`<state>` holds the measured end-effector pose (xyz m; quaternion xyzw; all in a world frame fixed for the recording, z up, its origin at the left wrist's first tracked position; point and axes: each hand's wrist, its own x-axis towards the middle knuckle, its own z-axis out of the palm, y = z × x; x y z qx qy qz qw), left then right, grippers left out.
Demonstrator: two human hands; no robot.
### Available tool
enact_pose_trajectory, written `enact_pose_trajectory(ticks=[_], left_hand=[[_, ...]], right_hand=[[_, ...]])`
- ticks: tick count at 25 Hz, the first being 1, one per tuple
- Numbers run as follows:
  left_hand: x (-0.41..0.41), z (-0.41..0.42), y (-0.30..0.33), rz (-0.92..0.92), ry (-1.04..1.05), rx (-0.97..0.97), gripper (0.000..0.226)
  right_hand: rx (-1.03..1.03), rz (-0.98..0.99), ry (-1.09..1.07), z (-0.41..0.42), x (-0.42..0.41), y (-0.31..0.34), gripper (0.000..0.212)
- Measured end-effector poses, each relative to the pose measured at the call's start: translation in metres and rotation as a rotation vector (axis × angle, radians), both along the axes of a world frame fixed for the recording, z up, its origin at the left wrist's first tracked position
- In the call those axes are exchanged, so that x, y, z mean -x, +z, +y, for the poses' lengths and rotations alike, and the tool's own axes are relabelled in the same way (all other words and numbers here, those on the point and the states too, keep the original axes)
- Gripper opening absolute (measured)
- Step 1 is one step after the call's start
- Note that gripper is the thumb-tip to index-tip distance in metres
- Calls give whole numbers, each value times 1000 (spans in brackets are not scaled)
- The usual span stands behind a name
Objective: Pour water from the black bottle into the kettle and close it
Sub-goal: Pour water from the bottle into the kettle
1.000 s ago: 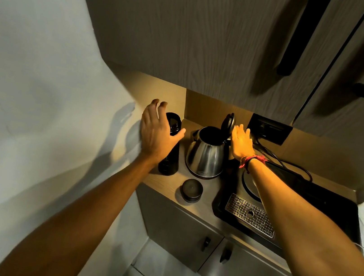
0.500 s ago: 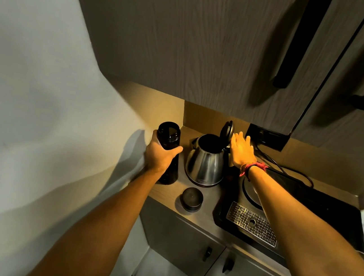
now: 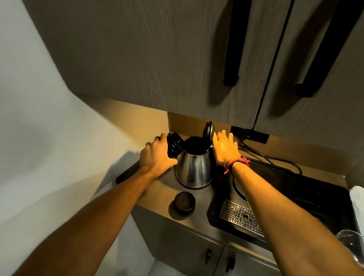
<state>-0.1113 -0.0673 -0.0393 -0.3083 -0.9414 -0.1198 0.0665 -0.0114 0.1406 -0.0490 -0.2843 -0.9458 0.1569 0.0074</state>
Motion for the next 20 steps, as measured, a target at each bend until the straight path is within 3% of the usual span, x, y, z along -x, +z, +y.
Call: enact_pose_trajectory(ticks=[3, 10, 20], left_hand=[[-4, 11, 8, 93, -20, 161, 80], [-11, 27, 25, 160, -18, 314, 72], [-13, 29, 32, 180, 13, 395, 72]], right_hand=[[11, 11, -3, -1, 0, 2, 51], [49, 22, -10, 1, -3, 5, 53], [91, 36, -14, 1, -5, 6, 56]])
